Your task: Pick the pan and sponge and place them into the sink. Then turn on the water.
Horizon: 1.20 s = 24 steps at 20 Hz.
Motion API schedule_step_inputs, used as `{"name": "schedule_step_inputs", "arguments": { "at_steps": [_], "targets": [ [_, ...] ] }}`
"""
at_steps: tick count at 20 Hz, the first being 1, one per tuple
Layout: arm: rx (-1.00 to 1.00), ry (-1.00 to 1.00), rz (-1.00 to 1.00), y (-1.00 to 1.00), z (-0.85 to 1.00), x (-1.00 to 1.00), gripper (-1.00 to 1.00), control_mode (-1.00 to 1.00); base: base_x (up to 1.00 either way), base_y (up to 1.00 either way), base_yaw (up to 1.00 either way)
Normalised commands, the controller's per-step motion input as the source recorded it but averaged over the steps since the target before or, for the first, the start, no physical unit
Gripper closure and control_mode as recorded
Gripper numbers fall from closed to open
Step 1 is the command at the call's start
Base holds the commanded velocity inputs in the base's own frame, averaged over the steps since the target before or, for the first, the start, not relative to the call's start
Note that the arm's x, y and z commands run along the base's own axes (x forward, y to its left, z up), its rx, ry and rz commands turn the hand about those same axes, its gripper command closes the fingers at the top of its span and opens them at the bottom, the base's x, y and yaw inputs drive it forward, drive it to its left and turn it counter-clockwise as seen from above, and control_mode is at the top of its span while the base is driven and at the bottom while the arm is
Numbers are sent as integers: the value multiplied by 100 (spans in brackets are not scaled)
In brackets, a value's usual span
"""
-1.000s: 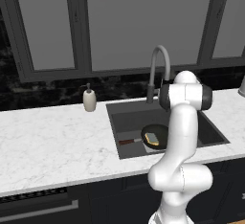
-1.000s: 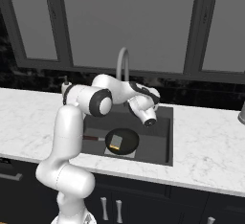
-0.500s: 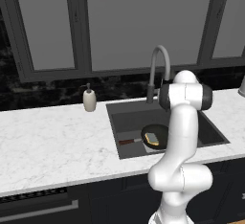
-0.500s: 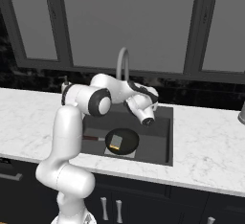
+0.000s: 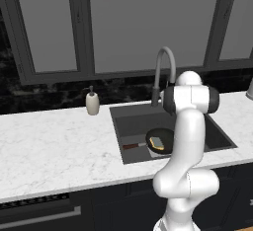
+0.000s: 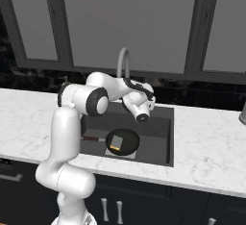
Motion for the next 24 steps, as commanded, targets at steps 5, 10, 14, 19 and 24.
{"name": "schedule_step_inputs", "arguments": {
  "at_steps": [5, 10, 14, 19, 24],
  "targets": [
    [0, 0, -3, 0, 0, 7, -100, -100, 0, 0, 0],
    [0, 0, 0, 0, 0, 14, -100, -100, 0, 0, 0],
    [0, 0, 0, 0, 0, 19, -100, -100, 0, 0, 0],
    [0, 0, 0, -4, 0, 11, -100, -100, 0, 0, 0],
    [0, 0, 0, -4, 0, 11, -100, -100, 0, 0, 0]
  ]
}}
